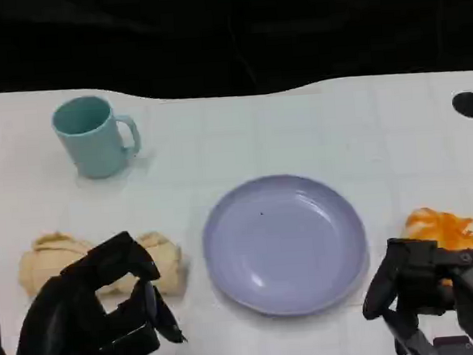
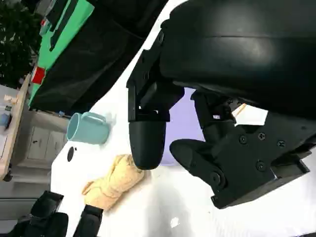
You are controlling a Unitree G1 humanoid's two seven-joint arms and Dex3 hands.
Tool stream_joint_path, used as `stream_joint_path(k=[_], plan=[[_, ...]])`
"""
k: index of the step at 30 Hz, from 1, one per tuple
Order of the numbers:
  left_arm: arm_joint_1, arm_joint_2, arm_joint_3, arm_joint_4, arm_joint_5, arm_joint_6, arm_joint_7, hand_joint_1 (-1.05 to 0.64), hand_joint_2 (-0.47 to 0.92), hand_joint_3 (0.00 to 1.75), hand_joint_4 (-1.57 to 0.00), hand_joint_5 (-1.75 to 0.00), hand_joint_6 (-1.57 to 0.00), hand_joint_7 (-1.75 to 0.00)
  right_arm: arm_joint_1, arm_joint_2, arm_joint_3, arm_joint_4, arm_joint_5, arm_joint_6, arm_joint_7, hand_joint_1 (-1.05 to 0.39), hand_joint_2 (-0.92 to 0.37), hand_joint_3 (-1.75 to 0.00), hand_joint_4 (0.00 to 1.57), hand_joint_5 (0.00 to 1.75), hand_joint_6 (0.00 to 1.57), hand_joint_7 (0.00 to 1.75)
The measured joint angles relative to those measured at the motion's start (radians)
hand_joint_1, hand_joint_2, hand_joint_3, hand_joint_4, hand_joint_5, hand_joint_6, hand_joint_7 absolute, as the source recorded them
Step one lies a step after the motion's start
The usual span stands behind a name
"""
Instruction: Grasp the towel on the left side of the plate with the left hand and place it into the plate.
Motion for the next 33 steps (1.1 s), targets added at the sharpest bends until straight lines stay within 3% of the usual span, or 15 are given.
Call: stream_joint_path(k=[29,31,33], plan=[[0.0,0.012,-0.004,0.0,0.001,-0.003,0.0,-0.08,0.49,1.46,-0.84,-1.75,-0.71,-1.74,0.0,0.0,0.001,0.0,-0.001,0.0,0.0,-0.09,-0.55,-1.09,0.77,1.68,0.7,1.35],[0.0,0.012,-0.003,0.0,0.002,-0.012,0.0,-0.08,0.49,1.43,-0.79,-1.75,-0.69,-1.64,0.0,0.0,0.002,0.0,-0.001,0.0,0.0,-0.09,-0.55,-1.09,0.77,1.68,0.7,1.35],[0.0,0.012,-0.005,0.0,0.01,-0.032,0.0,-0.08,0.51,1.35,-0.71,-1.69,-0.67,-1.43,0.0,0.0,0.005,0.0,-0.001,0.0,0.0,-0.09,-0.55,-1.09,0.77,1.68,0.69,1.35]])
